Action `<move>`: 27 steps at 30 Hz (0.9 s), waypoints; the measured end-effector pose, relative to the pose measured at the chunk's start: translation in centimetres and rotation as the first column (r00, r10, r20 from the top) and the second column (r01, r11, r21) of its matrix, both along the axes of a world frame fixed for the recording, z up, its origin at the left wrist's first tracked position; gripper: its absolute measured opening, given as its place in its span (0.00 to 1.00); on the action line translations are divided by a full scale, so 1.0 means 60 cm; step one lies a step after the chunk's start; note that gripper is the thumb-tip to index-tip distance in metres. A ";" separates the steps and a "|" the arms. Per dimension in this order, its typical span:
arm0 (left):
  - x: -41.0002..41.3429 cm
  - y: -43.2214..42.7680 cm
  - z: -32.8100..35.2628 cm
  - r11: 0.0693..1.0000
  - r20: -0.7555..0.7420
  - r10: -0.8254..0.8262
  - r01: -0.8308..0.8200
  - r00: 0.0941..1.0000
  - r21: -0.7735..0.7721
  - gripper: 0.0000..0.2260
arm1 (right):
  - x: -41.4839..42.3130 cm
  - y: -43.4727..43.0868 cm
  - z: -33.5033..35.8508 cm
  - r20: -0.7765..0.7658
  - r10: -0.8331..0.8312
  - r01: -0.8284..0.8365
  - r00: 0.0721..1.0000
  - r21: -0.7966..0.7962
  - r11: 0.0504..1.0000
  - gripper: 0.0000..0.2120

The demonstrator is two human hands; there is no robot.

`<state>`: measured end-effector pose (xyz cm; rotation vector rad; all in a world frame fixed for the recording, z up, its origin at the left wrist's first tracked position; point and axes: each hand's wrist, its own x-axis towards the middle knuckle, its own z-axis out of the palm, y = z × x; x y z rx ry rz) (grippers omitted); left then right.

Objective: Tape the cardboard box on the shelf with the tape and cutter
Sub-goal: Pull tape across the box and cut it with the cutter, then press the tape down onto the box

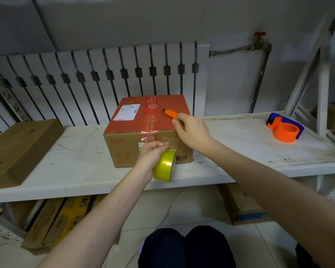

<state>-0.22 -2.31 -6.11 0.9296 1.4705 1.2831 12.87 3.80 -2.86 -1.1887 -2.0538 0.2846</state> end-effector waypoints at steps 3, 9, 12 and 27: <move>0.007 -0.006 0.000 1.000 0.005 0.008 -0.008 1.000 0.022 0.11 | 0.006 -0.022 -0.006 -0.035 0.028 -0.037 0.999 -0.299 0.954 0.14; 0.010 -0.022 0.003 0.998 -0.017 -0.004 0.005 1.000 0.056 0.09 | 0.030 -0.050 -0.008 -0.250 0.104 -0.229 0.963 -0.547 0.806 0.12; 0.007 -0.028 0.015 0.997 -0.017 -0.046 0.047 0.999 0.059 0.07 | 0.032 -0.052 -0.003 -0.354 0.087 -0.256 0.931 -0.464 0.848 0.06; -0.025 0.014 0.144 0.963 -0.210 0.102 -0.044 0.972 0.265 0.47 | -0.039 0.012 0.072 -0.614 0.006 -0.146 0.789 -0.179 0.973 0.04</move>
